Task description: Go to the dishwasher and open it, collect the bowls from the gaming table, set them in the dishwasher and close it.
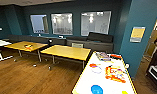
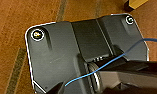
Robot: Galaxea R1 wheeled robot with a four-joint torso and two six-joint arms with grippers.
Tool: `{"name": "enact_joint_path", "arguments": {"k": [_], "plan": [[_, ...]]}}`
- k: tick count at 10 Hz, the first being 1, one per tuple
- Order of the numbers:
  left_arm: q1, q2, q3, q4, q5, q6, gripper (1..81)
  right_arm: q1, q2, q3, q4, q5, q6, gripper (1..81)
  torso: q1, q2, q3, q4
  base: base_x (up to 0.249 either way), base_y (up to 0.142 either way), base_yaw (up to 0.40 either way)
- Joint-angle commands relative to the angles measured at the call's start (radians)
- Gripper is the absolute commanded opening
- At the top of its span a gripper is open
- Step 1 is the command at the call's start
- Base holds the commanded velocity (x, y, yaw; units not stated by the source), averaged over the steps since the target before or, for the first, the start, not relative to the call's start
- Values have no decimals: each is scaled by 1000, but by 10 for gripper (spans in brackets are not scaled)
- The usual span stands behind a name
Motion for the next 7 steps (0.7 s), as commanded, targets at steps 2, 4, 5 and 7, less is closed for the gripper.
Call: {"name": "enact_joint_path", "arguments": {"k": [2,4,5,7], "plan": [[-42,3,0,-4,53,1,811,46,4,10,4,-49,-1,811,0,0,0,0,0,0,-393],[-42,0,0,-3,53,3,811,52,-11,10,12,-49,4,811,0,0,0,0,0,0,-393],[-39,-1,0,-3,53,4,811,53,-16,13,13,-49,6,811,0,0,0,0,0,0,-393],[-39,-1,0,-3,53,3,811,50,-19,17,4,-45,2,811,0,0,0,0,0,0,-375]]}}
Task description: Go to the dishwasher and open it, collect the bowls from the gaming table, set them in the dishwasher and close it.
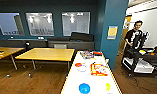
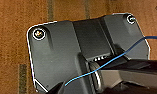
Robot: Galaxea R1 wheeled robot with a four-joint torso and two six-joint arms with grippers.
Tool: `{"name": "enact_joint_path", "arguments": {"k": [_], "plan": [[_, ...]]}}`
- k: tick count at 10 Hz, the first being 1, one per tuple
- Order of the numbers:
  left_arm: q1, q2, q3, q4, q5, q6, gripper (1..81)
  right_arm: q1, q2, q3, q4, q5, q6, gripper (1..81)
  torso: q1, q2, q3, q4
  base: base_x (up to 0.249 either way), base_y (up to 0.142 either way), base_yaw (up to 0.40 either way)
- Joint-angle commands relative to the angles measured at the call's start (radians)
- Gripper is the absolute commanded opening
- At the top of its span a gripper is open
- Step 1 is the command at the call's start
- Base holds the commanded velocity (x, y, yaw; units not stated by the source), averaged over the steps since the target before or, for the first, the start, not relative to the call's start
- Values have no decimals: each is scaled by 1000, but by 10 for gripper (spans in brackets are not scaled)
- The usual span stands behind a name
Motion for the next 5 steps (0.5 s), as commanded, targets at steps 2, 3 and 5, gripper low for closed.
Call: {"name": "enact_joint_path", "arguments": {"k": [2,3,5], "plan": [[-45,1,2,-3,52,3,811,47,7,9,-2,-42,-7,811,0,0,0,0,0,0,-222],[-43,-2,2,-4,47,1,811,47,7,9,-2,-43,-6,811,0,0,0,0,0,0,0],[-43,-3,2,-6,46,1,811,46,11,9,-2,-43,-6,811,0,0,0,0,0,0,0]]}}
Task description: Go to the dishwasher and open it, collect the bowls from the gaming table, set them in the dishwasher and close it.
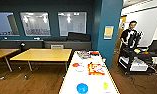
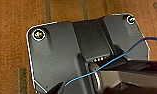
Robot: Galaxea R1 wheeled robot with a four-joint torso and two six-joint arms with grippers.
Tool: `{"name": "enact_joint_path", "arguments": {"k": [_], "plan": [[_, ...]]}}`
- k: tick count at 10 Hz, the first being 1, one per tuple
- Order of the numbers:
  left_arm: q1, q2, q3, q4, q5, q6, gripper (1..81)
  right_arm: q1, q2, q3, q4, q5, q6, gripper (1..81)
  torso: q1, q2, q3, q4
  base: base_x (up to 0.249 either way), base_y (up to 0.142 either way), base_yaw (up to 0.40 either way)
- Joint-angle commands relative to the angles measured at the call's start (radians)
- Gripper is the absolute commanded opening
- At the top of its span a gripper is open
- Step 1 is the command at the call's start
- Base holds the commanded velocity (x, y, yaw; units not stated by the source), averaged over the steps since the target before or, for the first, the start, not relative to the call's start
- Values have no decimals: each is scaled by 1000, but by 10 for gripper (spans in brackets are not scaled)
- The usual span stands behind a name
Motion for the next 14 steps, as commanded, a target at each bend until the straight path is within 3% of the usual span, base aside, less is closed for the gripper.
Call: {"name": "enact_joint_path", "arguments": {"k": [1,14], "plan": [[-45,2,2,-6,51,2,811,45,3,5,2,-49,-1,811,0,0,0,0,0,0,0],[-45,1,3,-6,46,0,811,42,-2,-6,7,-55,2,811,-1,0,0,0,91,0,0]]}}
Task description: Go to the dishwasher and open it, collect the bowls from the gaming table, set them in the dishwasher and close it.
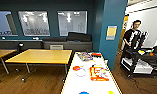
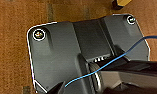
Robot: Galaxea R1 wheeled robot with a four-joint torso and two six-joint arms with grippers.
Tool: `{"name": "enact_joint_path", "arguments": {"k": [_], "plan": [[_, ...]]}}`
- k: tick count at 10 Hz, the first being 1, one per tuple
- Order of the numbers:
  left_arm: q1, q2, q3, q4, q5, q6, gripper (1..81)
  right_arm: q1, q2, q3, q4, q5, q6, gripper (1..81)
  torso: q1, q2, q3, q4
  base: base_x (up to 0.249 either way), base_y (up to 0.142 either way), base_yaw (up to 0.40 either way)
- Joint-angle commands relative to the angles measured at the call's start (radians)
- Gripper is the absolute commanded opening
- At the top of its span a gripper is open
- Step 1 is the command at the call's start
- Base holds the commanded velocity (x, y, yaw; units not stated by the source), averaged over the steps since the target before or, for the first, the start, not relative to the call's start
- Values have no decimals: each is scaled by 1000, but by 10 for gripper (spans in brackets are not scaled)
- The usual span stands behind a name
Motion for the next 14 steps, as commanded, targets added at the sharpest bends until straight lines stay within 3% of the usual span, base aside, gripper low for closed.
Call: {"name": "enact_joint_path", "arguments": {"k": [1,3,5,6,7,9,11,14], "plan": [[-39,0,5,-5,51,2,811,34,-15,-2,12,-36,3,811,0,0,0,0,0,0,0],[-39,-4,5,-6,51,2,811,20,-70,74,14,4,9,811,-1,0,0,0,0,0,0],[-33,-9,9,-3,49,2,811,-9,-188,246,75,114,45,811,-1,0,0,0,0,0,0],[-33,-12,19,-3,49,2,811,-19,-263,347,103,168,74,811,-2,0,0,0,0,0,0],[-33,-18,36,-2,48,2,811,-21,-338,439,112,183,117,811,-2,0,0,0,0,0,0],[-33,-24,49,-2,46,2,811,-18,-479,610,115,189,141,811,-2,0,0,0,0,0,0],[-36,-21,49,-2,46,2,811,-20,-657,813,115,263,149,811,-2,0,0,0,0,0,0],[-36,-18,51,-2,48,2,811,-3,-916,1120,109,306,147,811,-2,0,0,0,0,0,0]]}}
